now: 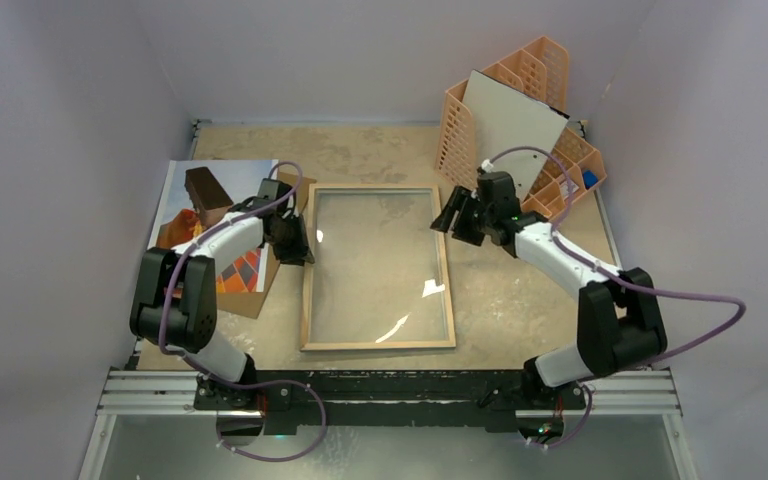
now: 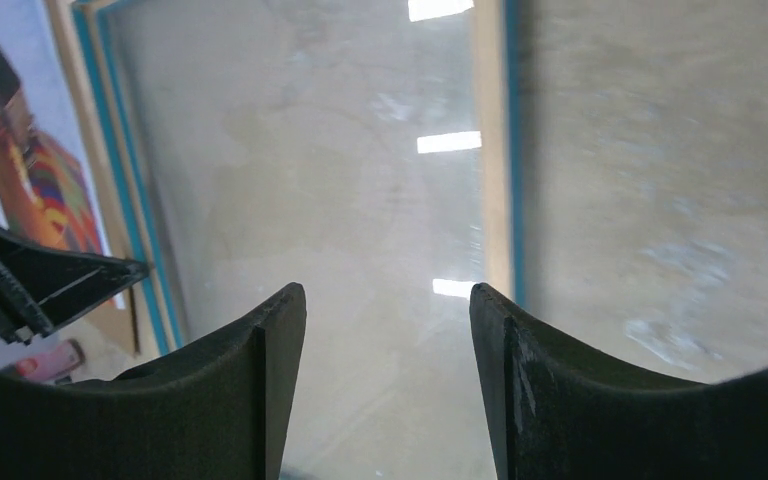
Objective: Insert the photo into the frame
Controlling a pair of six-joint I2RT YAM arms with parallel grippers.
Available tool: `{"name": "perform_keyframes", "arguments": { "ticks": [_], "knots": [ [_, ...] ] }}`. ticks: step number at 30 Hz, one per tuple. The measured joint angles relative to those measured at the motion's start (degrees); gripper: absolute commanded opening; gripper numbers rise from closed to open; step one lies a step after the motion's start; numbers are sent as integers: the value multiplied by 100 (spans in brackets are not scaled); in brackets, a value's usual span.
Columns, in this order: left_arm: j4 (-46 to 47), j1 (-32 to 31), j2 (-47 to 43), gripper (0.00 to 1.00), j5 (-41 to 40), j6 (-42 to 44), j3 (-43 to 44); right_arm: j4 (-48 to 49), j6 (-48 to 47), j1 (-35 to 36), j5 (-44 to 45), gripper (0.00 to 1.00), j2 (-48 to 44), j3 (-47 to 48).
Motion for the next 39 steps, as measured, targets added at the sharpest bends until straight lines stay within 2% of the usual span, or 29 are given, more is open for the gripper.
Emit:
{"name": "perform_keyframes", "arguments": {
  "ticks": [9, 16, 20, 24, 28, 33, 36, 39],
  "knots": [
    [-358, 0, -356, 0, 105, 57, 153, 267, 192, 1257, -122, 64, 1526, 1567],
    [-476, 0, -466, 0, 188, 103, 413, 393, 129, 1239, -201, 63, 1993, 2028],
    [-485, 0, -466, 0, 229, 101, 428, 409, 48, 1237, -225, 66, 2052, 2044],
    [-522, 0, -466, 0, 223, 98, 450, 203, 31, 1237, 339, 70, 2031, 2031],
    [-588, 0, -466, 0, 205, 98, 542, 46, 4, 1172, 772, 70, 1794, 1799],
    [-616, 0, -466, 0, 212, 83, 671, 210, -437, 1104, 424, 68, 1464, 1589],
    [-638, 0, -463, 0, 214, 28, 695, 299, -601, 1375, 282, 69, 1436, 1593],
    [-708, 0, -459, 0, 210, -76, 741, 168, -553, 1991, 284, 69, 1434, 1644]
  ]
}}
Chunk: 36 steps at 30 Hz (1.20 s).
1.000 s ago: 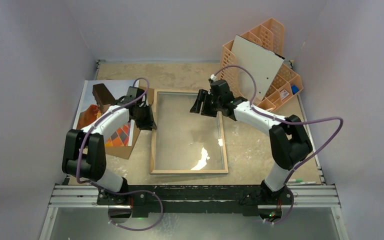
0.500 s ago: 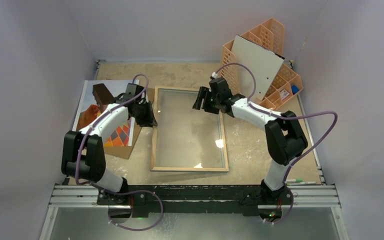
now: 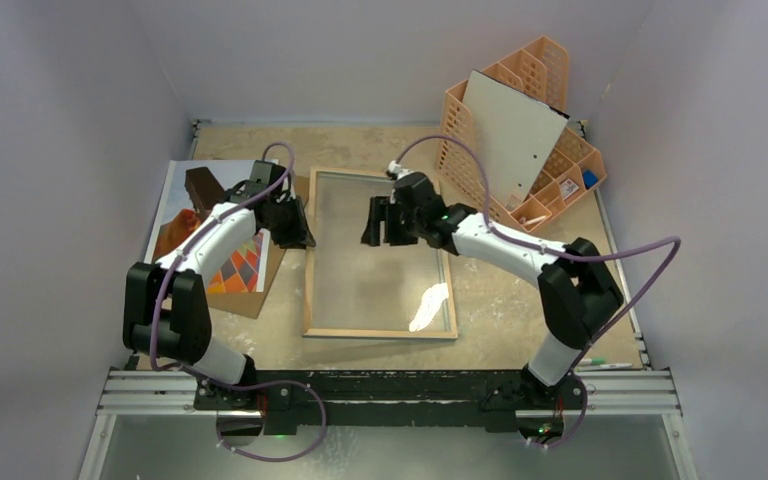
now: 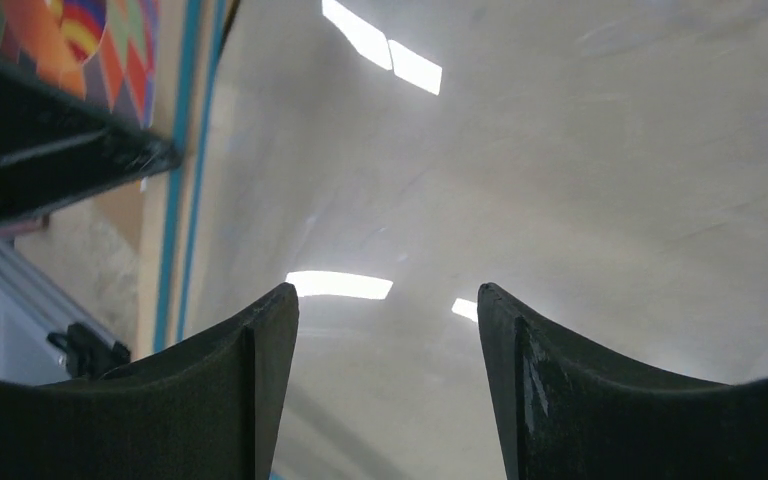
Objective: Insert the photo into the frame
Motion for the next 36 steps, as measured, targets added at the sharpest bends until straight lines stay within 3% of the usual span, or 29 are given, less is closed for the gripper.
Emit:
{"name": "perform_keyframes", "arguments": {
  "ticks": [11, 18, 28, 34, 36],
  "knots": [
    [-175, 0, 7, 0, 118, -431, 31, -992, 1093, 2267, 1572, 68, 280, 1611],
    [-313, 0, 9, 0, 181, -483, 74, -1545, 1965, 3139, 2555, 62, 1338, 2461],
    [-413, 4, 13, 0, 299, -575, 160, -2315, 2503, 3359, 3204, 50, 1919, 2531],
    [-393, 4, 20, 0, 243, -581, 157, -2297, 2500, 3355, 3383, 53, 1923, 2686],
    [-352, 4, 22, 9, 118, -592, 146, -2286, 2500, 3355, 3397, 57, 1926, 2669]
  ]
}}
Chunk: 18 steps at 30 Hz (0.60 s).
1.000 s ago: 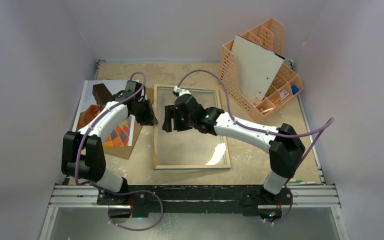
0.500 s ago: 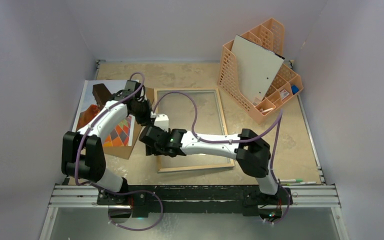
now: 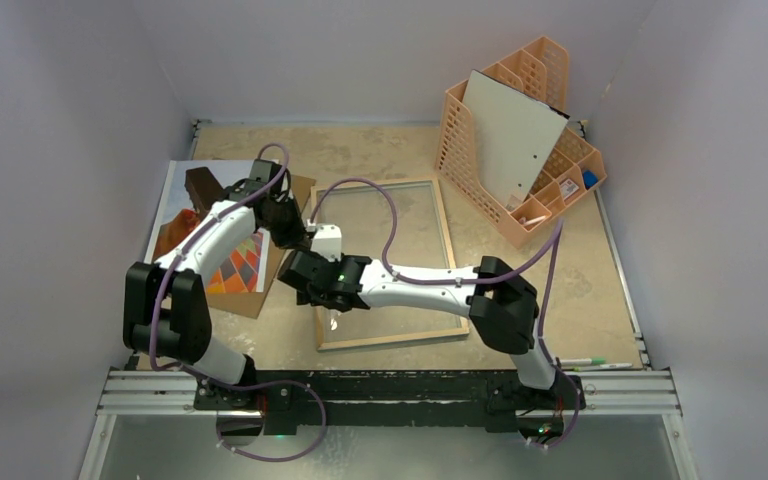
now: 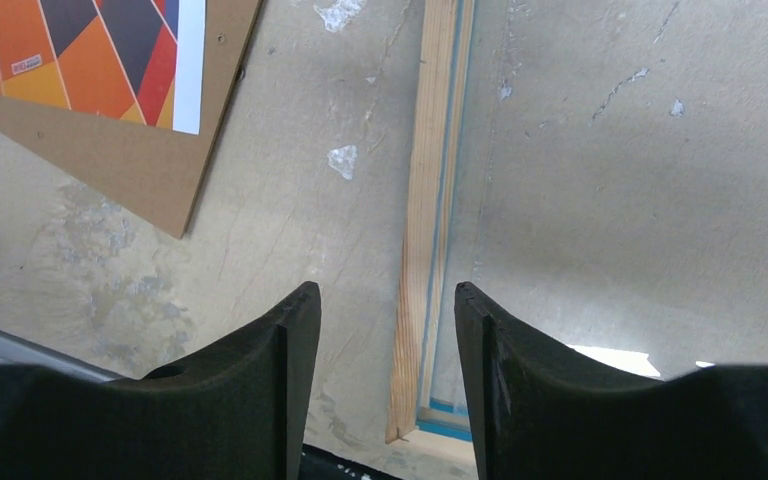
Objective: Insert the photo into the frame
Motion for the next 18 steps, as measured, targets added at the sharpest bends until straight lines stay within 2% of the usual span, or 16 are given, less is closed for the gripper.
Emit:
{"name": "perform_keyframes", "arguments": {
  "ticks": [3, 10, 15, 18],
  "knots": [
    [133, 2, 11, 24, -199, -37, -55, 105, 2, 0, 63, 62, 0, -83],
    [752, 201, 339, 44, -168, -87, -439, 442, 61, -2, 105, 65, -144, -822],
    [1104, 326, 780, 46, -24, -59, -621, 483, 103, -136, 96, 67, -608, -1290],
    [1252, 328, 962, 46, 79, 0, -669, 590, 129, -485, 63, 68, -1064, -1674]
  ]
}}
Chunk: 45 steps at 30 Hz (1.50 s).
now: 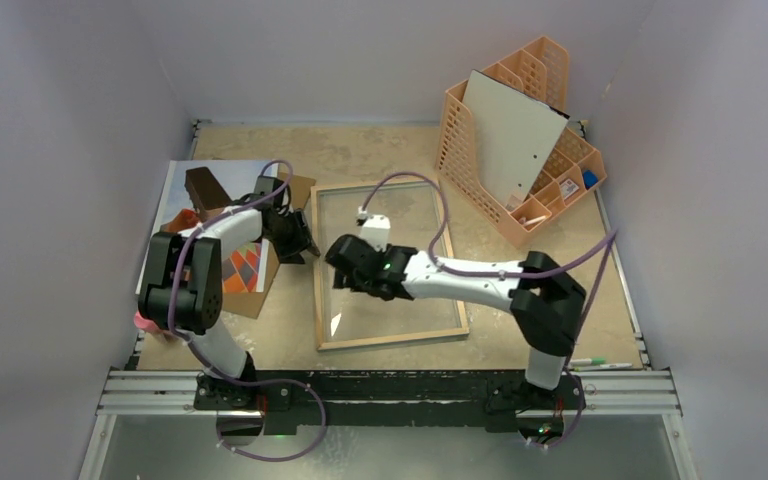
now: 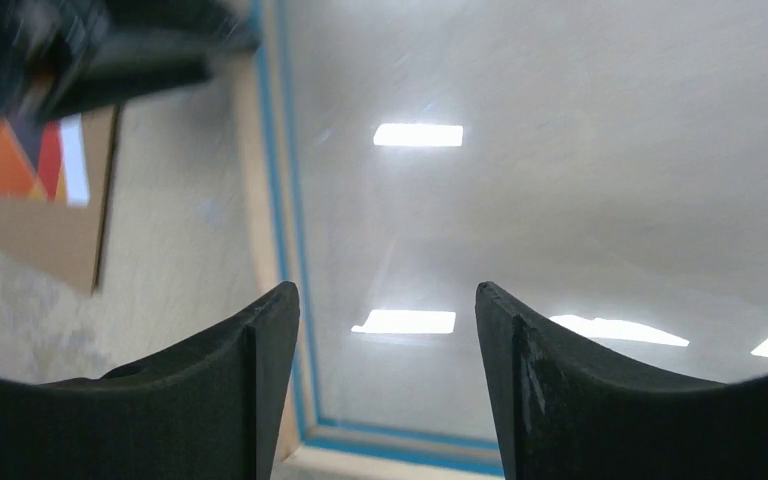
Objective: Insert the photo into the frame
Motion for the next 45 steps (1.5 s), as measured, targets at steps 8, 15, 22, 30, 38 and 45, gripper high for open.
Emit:
{"name": "perform_keyframes", "arguments": {
  "ticks": [8, 15, 22, 30, 38, 45],
  "knots": [
    [210, 2, 98, 44, 162, 116, -50, 203, -308, -1786, -131, 80, -1246, -1325],
    [409, 2, 179, 39, 238, 221, -72, 507, -1207, -2798, -424, 88, -1416, -1790],
    [476, -7, 284, 32, 221, 234, -26, 710, -1910, -3294, -577, 90, -881, -1790],
    [369, -44, 380, 29, 164, 323, 118, 881, -2275, -3644, -1040, 75, -518, -1790],
    [-46, -63, 649, 28, 166, 420, 503, 1121, -2304, -4068, -1683, 55, -898, -2194],
    [-170, -63, 826, 27, 164, 492, 756, 1296, -2352, -4450, -2297, 48, -1303, -2608]
  ]
}}
